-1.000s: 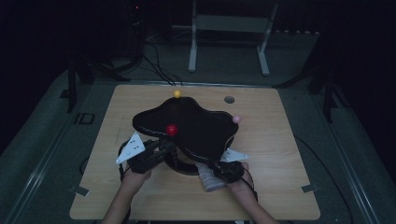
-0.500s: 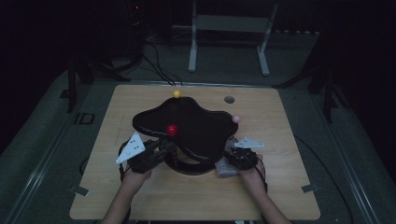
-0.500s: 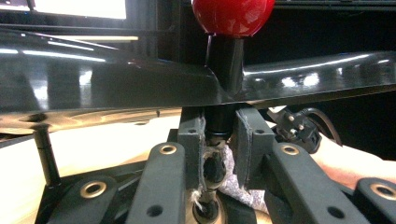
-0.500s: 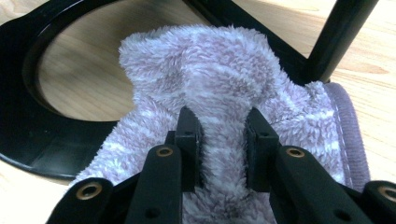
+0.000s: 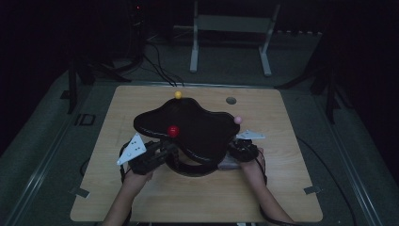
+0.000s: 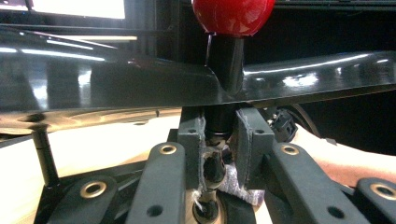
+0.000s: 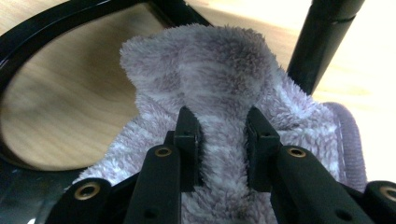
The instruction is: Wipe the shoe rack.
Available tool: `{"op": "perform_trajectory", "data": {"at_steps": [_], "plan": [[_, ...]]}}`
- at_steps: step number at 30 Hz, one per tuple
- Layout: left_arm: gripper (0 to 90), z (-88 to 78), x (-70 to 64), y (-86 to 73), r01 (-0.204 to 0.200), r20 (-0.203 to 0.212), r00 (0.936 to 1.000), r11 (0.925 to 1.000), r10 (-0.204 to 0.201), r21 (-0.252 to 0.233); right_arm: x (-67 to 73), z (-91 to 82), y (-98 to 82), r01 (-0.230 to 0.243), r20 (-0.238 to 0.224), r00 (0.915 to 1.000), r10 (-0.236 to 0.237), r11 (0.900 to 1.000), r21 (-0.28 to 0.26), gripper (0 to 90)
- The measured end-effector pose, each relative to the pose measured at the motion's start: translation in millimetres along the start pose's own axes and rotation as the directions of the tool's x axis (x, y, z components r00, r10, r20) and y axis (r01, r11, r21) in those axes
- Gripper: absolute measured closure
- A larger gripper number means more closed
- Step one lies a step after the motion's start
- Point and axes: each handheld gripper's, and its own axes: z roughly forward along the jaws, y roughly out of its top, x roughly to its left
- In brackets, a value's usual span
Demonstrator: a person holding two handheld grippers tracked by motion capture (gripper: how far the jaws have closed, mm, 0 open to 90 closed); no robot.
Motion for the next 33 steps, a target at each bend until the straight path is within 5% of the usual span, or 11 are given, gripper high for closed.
{"op": "perform_trajectory", "data": {"at_steps": [18,29,33], "plan": [[75.0,0.0,-0.4,-0.1,0.005,-0.004,1.0,1.0,-0.005,0.0,32.0,-15.5,-16.4,0.127,-0.058,0.9902,-0.127,0.992,-0.003,71.6],[75.0,0.0,0.4,-0.1,0.006,0.0,1.0,1.0,-0.006,0.001,4.6,-6.6,11.2,0.053,0.01,0.9985,-0.053,0.998,-0.042,71.6],[75.0,0.0,-0.6,0.0,-0.001,-0.006,1.0,1.0,0.001,0.002,-2.8,5.7,4.8,0.01,-0.028,0.9995,-0.011,1.0,-0.015,71.7]]}}
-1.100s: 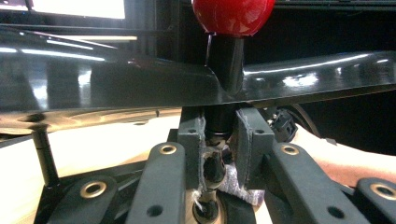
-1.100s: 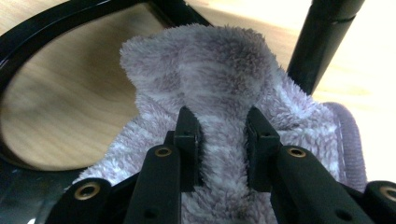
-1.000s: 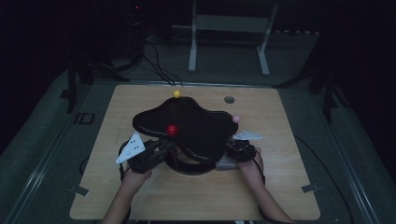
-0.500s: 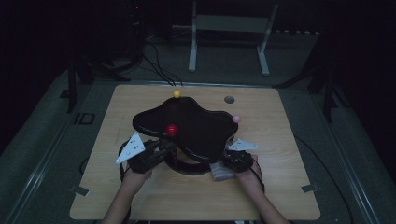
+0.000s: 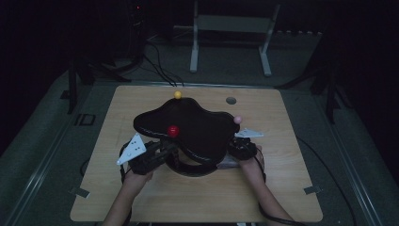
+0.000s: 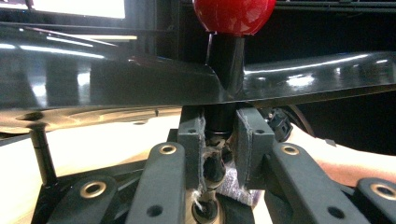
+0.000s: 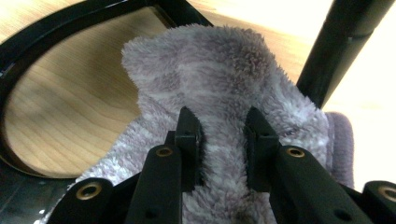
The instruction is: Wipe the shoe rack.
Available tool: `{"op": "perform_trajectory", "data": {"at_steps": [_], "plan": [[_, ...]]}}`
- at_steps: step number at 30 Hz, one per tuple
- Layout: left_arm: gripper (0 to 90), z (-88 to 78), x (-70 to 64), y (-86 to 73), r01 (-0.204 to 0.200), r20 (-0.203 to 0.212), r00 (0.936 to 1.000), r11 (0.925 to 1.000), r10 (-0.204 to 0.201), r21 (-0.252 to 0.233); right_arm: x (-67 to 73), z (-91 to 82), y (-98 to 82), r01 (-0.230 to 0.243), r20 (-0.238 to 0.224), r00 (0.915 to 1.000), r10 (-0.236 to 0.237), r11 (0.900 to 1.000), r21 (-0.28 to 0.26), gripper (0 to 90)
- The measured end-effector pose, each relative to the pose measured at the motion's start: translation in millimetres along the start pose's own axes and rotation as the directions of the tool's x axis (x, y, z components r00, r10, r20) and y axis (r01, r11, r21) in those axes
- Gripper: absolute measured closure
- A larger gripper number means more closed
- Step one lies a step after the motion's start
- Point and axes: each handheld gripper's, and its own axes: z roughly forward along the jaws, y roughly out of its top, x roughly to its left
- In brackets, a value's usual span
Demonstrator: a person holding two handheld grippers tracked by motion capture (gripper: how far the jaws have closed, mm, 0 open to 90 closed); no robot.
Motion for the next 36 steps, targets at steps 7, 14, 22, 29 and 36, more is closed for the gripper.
{"op": "perform_trajectory", "data": {"at_steps": [7,14,22,29,36], "plan": [[75.0,-0.3,-0.1,-0.4,0.005,0.001,1.0,1.0,-0.005,-0.002,10.6,-9.9,-13.2,0.035,-0.011,0.9993,-0.035,0.999,-0.007,71.9],[75.0,-0.2,-0.2,-0.6,0.007,0.003,1.0,1.0,-0.007,-0.003,32.6,-21.5,-26.8,0.072,-0.034,0.9968,-0.072,0.997,-0.01,72.0],[75.0,-0.2,-0.2,-0.3,0.004,0.004,1.0,1.0,-0.004,-0.001,67.9,-23.1,-32.1,0.135,-0.077,0.9878,-0.135,0.991,-0.008,72.0],[75.0,-0.3,-0.9,0.1,-0.001,-0.002,1.0,1.0,0.001,0.002,102.2,-18.7,-35.1,0.2,-0.134,0.9703,-0.201,0.98,-0.026,72.0],[75.0,-0.3,-0.4,-0.3,0.004,0.0,1.0,1.0,-0.004,0.0,116.2,-15.7,-29.9,0.145,-0.154,0.9777,-0.143,0.989,0.001,71.7]]}}
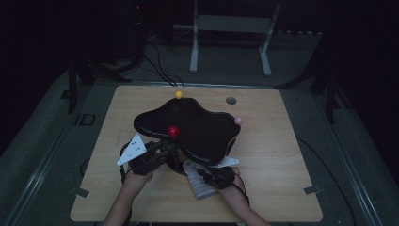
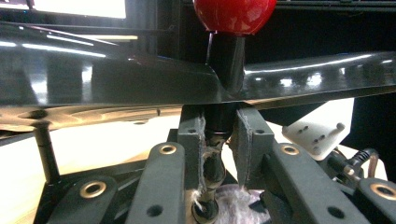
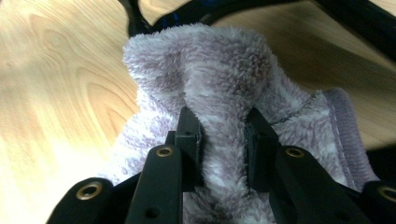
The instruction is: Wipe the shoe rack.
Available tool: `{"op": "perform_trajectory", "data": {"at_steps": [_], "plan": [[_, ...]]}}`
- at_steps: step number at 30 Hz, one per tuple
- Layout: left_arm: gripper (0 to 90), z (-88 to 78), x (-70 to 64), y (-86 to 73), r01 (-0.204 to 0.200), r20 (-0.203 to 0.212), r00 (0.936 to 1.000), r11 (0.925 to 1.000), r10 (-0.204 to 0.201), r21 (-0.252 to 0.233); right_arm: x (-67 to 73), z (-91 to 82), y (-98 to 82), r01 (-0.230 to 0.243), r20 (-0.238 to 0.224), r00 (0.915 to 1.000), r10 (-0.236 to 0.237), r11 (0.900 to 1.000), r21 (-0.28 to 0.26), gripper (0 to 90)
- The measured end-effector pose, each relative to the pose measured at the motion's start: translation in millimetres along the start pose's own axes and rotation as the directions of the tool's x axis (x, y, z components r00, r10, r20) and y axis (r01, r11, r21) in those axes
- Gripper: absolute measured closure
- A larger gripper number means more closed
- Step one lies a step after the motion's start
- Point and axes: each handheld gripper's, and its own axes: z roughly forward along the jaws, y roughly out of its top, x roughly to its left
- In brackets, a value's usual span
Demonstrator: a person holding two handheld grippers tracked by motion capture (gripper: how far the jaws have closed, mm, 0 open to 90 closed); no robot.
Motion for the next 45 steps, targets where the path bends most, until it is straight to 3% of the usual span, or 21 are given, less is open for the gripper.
{"op": "perform_trajectory", "data": {"at_steps": [1,2,4,5,8,11,17,29,36,45], "plan": [[75.0,0.0,-0.1,0.1,-0.003,-0.002,1.0,1.0,0.003,0.0,1.8,1.3,0.7,0.003,-0.003,1.0,-0.003,1.0,-0.001,71.7],[75.0,-0.1,-0.3,0.3,-0.005,-0.005,1.0,1.0,0.005,0.002,0.5,4.7,1.5,0.053,-0.008,0.9985,-0.054,0.998,-0.033,71.7],[75.1,-0.3,-0.3,0.5,-0.008,-0.007,0.9999,1.0,0.008,0.005,0.6,5.1,1.3,0.054,-0.007,0.9985,-0.054,0.998,-0.034,71.8],[75.1,-0.2,-0.4,0.6,-0.01,-0.009,0.9999,0.9999,0.01,0.005,-0.7,6.2,0.7,0.063,-0.058,0.9961,-0.066,0.997,-0.04,71.8],[75.1,-0.3,-0.4,0.6,-0.011,-0.009,0.9999,0.9999,0.011,0.005,-5.5,0.8,-2.0,0.035,-0.044,0.9984,-0.036,0.999,-0.015,71.8],[75.1,-0.2,-0.5,0.8,-0.013,-0.009,0.9999,0.9999,0.013,0.006,-16.8,-3.3,-4.5,0.082,-0.019,0.9964,-0.082,0.997,-0.008,71.6],[75.1,0.5,-0.6,0.7,-0.012,-0.007,0.9999,0.9999,0.012,0.006,-37.4,-8.2,-6.2,0.056,0.035,0.9979,-0.055,0.998,-0.014,71.5],[75.2,0.4,0.1,0.4,-0.012,-0.002,0.9999,0.9999,0.012,0.004,-66.1,-17.5,-11.3,-0.012,0.096,0.9953,0.014,1.0,-0.024,71.5],[75.1,0.8,0.8,0.2,0.0,0.007,1.0,1.0,0.0,0.003,-91.2,-23.4,-10.9,-0.101,0.132,0.9859,0.102,0.995,-0.02,71.5],[75.2,0.9,1.0,-0.3,-0.003,0.009,1.0,1.0,0.003,0.0,-112.3,-23.2,14.1,-0.136,0.171,0.9739,0.149,0.987,-0.09,71.5]]}}
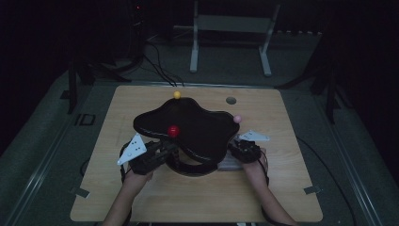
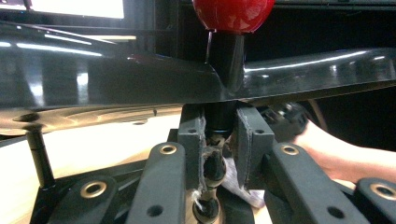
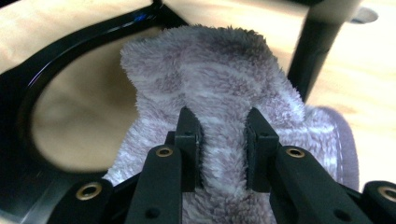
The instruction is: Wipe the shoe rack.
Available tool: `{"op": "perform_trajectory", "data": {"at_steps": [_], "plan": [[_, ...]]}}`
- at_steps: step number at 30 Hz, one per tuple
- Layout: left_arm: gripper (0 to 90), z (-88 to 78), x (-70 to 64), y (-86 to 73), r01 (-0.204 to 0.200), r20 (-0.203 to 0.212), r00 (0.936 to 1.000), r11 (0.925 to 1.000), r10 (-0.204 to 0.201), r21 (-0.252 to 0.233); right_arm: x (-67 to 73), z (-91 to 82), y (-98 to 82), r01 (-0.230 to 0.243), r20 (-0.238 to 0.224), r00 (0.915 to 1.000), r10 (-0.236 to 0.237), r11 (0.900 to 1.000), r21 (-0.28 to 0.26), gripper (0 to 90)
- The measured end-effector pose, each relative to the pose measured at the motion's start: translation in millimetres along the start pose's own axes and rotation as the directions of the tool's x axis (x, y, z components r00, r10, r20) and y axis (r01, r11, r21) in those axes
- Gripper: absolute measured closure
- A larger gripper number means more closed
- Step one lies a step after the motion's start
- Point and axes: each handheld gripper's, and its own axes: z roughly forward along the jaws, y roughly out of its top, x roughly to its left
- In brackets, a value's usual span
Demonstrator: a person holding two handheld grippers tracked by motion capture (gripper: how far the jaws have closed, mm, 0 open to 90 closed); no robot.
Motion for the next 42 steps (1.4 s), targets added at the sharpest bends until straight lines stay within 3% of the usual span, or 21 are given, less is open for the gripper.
{"op": "perform_trajectory", "data": {"at_steps": [2,4,6,9,11,19,23,29,32,35,38,42], "plan": [[75.2,0.0,0.2,0.0,0.002,0.002,1.0,1.0,-0.002,0.0,-5.0,6.7,3.8,-0.012,0.003,0.9999,0.012,1.0,0.017,71.4],[75.1,0.0,0.0,0.1,-0.001,0.001,1.0,1.0,0.001,0.002,-7.7,17.3,2.0,-0.01,0.01,0.9999,0.01,0.997,0.07,71.4],[75.1,0.1,-0.6,-0.2,-0.004,-0.003,1.0,1.0,0.003,-0.001,-8.8,21.1,-3.7,-0.017,0.006,0.9998,0.017,0.998,0.065,71.4],[75.2,0.2,-1.3,-1.0,-0.01,-0.008,0.9999,0.9999,0.01,-0.005,-8.6,17.5,-6.6,-0.019,-0.005,0.9998,0.02,0.997,0.07,71.4],[75.2,0.2,-1.3,-1.4,-0.004,-0.008,1.0,1.0,0.004,-0.007,-7.6,14.2,-9.5,0.004,-0.013,0.9999,-0.003,0.997,0.073,71.3],[75.1,0.1,-1.2,-1.3,0.0,-0.008,1.0,1.0,0.0,-0.006,-3.8,-4.5,-25.5,0.0,-0.068,0.9976,0.007,0.995,0.101,71.4],[75.1,0.0,-1.2,-0.9,-0.001,-0.009,1.0,1.0,0.001,-0.003,-0.1,-17.9,-31.0,0.026,-0.088,0.996,-0.016,0.993,0.115,71.6],[75.2,0.1,-1.2,-0.6,-0.004,-0.01,0.9999,1.0,0.004,-0.002,-1.9,-57.4,-12.8,0.064,-0.023,0.9977,-0.064,0.998,0.005,71.7],[75.2,0.1,-1.1,-0.7,-0.005,-0.009,0.9999,1.0,0.005,-0.001,-10.1,-77.2,-0.3,0.075,0.013,0.9972,-0.074,0.995,-0.062,71.6],[75.1,0.2,-1.0,-1.3,-0.003,-0.008,1.0,1.0,0.003,-0.005,-20.5,-86.8,9.4,0.083,0.055,0.9954,-0.079,0.992,-0.092,71.6],[75.1,0.2,-1.0,-1.4,-0.003,-0.007,1.0,1.0,0.003,-0.005,-32.4,-91.3,18.4,0.036,0.081,0.9964,-0.025,0.989,-0.14,71.7],[75.2,0.1,-0.3,-1.5,-0.003,-0.003,1.0,1.0,0.002,-0.005,-38.8,-90.9,28.5,-0.009,0.053,0.9984,0.018,0.983,-0.182,71.7]]}}
